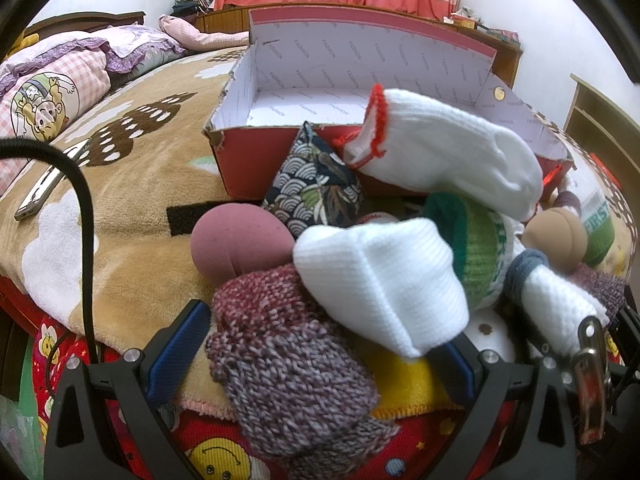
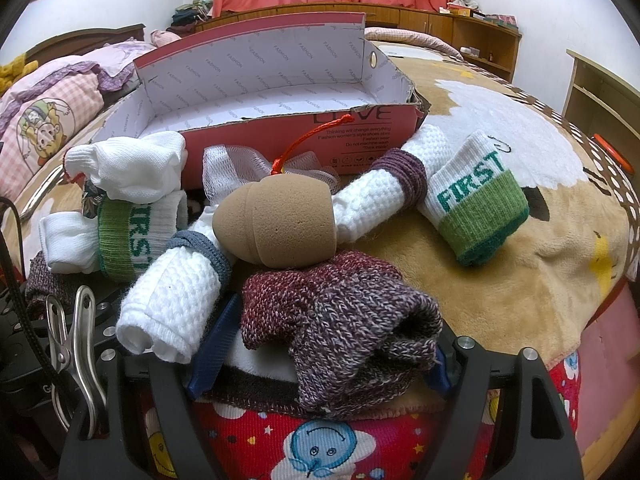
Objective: Organize soft objects
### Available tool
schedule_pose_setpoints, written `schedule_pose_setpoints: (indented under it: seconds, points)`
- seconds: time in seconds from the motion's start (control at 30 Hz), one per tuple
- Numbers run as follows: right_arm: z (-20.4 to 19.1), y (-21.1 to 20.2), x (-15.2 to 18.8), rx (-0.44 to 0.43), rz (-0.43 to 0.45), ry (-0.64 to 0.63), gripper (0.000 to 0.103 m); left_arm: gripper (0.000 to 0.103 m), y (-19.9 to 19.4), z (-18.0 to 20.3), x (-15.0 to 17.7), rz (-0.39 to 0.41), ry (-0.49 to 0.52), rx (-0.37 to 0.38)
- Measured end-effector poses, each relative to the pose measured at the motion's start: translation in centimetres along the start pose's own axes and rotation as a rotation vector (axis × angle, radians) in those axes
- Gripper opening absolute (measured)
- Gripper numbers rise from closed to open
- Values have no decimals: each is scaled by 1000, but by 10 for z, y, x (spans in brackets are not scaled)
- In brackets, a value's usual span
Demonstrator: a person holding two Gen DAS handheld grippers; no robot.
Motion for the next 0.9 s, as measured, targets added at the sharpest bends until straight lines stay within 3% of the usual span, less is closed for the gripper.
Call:
schedule_pose_setpoints:
  seconds: [0.37,0.9]
  points:
    - [1,-5,2,-7,-42,-48,81,103,0,3,-2,-32,0,10]
    - [6,-29,6,-124,-49,-28,81,103,-27,-14,-6,-58,37,29]
Point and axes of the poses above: each gripper's, at about its wrist camera, not at the fingertips, and y roughly the way its jaws point, z to its right, x to its underside, the point moved 9 cm from there along y, roughly the way its jaws point, and after that the axes turned 8 degrees about -y, right-handed, at the moved point
